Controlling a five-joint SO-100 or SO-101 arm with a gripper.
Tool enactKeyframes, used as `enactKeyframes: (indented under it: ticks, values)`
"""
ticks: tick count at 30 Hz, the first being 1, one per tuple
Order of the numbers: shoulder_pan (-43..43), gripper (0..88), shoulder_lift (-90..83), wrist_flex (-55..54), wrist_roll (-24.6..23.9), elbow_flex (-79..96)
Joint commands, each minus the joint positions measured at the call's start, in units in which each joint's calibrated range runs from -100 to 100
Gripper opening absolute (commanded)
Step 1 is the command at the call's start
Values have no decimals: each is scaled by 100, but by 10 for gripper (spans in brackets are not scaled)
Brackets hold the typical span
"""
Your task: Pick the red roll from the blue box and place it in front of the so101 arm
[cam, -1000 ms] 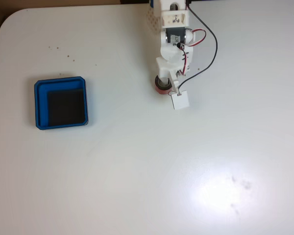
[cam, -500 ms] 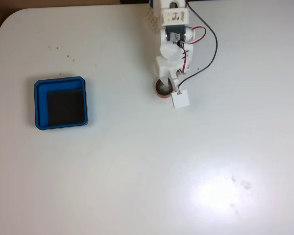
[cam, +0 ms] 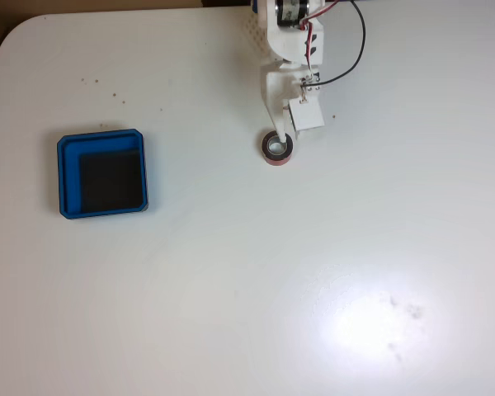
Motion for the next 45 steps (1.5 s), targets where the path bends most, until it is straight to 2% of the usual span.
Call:
enactKeyframes:
  ticks: [1, 14, 45]
  values:
    - [27, 99, -1101, -108, -33, 473]
    - [-31, 99, -1645, -165, -51, 1273]
    - [-246, 98, -1661, -91, 20, 1623]
